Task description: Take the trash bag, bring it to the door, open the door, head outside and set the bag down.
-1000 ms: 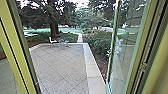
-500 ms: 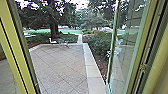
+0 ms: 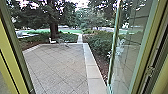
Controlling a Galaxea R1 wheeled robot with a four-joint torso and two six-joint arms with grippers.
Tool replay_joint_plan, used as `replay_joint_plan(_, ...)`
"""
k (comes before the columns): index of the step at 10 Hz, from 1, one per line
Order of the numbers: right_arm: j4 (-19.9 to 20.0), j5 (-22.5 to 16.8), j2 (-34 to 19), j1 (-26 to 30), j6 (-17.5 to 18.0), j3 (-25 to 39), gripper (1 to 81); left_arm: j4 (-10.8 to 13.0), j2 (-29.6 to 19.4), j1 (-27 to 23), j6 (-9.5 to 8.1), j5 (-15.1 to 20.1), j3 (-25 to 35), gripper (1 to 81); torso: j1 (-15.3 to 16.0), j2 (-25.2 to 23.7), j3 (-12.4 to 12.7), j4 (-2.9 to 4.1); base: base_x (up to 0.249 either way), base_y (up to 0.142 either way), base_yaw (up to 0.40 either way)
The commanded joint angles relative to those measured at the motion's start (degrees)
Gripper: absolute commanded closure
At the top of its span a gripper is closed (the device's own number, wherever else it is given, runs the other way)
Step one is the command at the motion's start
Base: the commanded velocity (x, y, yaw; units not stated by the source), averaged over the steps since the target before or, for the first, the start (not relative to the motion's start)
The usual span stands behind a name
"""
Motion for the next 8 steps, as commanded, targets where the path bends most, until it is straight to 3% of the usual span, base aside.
replay_joint_plan(1,0.6,-3.4,0.4,2.8,-0.2,0.3,1.0,-0.1,0.1,-2.7,0.5,4.0,0.4,81.1,0.0,0.0,0.0,0.0,0.107,0.0,0.0)
replay_joint_plan(8,0.6,-3.5,0.5,2.8,-0.2,0.3,1.0,-0.2,0.0,-2.7,0.5,4.0,0.5,81.1,0.0,0.0,0.0,-0.02,0.113,0.0,0.0)
